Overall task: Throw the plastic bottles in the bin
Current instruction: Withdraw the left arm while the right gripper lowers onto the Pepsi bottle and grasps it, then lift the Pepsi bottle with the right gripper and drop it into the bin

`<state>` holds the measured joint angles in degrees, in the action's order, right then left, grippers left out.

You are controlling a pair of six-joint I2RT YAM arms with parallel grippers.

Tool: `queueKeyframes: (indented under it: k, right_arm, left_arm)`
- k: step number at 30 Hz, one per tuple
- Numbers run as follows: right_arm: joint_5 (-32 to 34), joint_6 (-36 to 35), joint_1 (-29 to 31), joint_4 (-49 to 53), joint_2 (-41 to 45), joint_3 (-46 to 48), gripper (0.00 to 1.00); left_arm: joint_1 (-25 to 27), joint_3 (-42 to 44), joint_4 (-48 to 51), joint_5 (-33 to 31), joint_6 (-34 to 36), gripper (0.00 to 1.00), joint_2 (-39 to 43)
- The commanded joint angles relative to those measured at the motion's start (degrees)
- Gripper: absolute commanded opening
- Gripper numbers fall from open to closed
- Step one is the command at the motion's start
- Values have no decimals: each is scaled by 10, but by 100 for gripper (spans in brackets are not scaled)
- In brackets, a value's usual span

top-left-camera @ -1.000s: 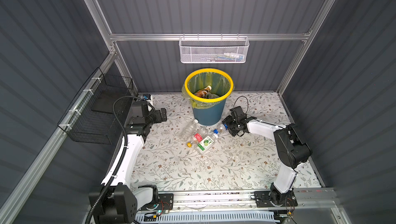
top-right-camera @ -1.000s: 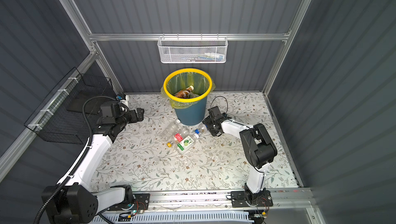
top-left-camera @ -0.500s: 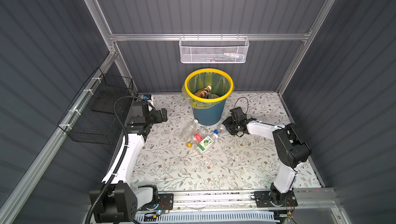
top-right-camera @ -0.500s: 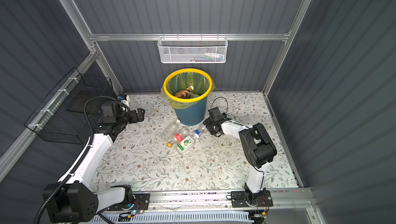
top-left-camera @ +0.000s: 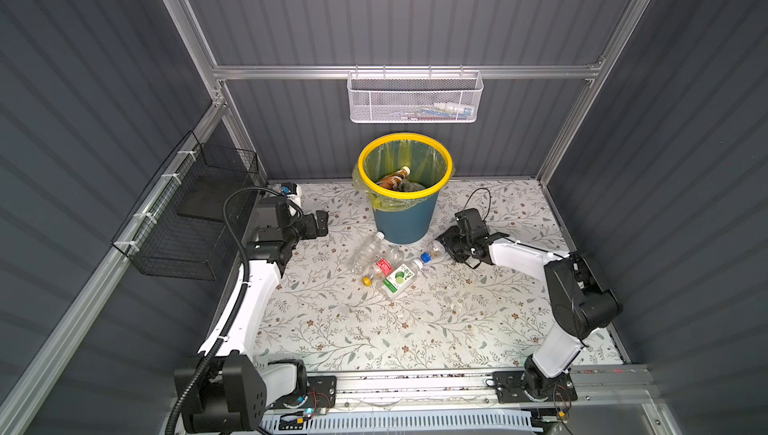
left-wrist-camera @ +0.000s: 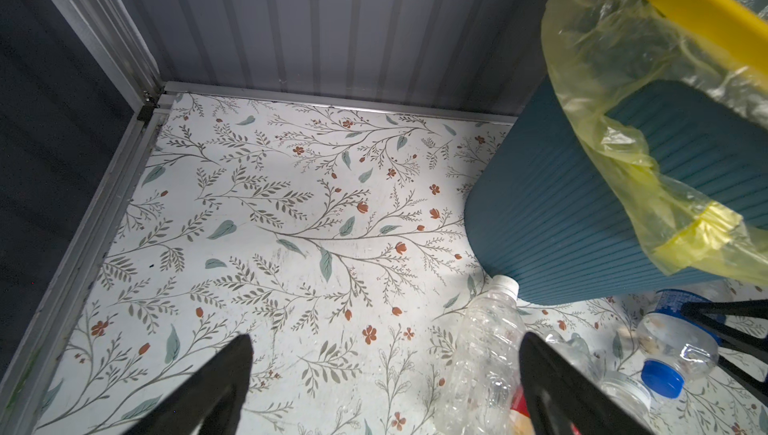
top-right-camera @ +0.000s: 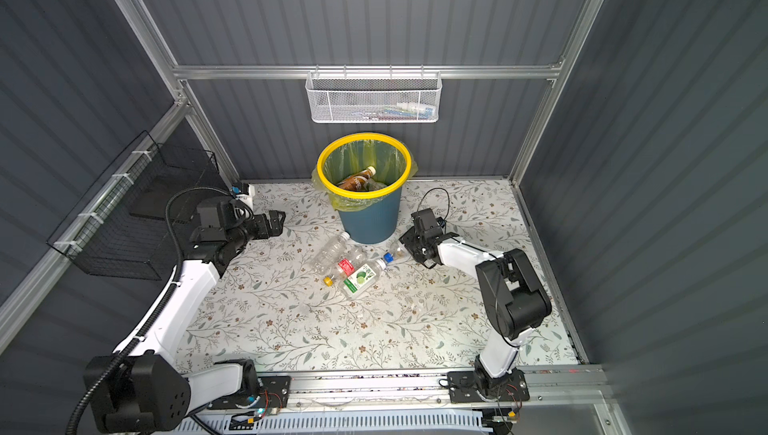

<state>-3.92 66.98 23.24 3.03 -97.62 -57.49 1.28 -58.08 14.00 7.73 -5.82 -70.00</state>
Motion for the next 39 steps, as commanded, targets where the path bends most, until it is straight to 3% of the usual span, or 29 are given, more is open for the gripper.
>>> queueKeyframes:
  k: [1,14,19,30,35,39]
  right_arm:
    - [1,-40,-12,5,42,19,54]
    - [-16,-217,-53,-16,299,113,54]
    - [-10,-289,-66,-22,434,145,54]
    - [89,-421,-72,-5,675,134,57]
    - [85,-440,-72,-74,634,77,53]
    - [6,-410,-73,-125,461,-75,53]
  left_arm:
    - [-4,7,-16,23,-11,100,11]
    - [3,21,-28,62,-41,99,11]
    - [54,49,-28,21,-24,98,30]
    - [101,87,-34,18,-35,97,15]
    - [116,107,-58,14,-51,97,3]
    - [148,129,-90,1,-68,96,-14]
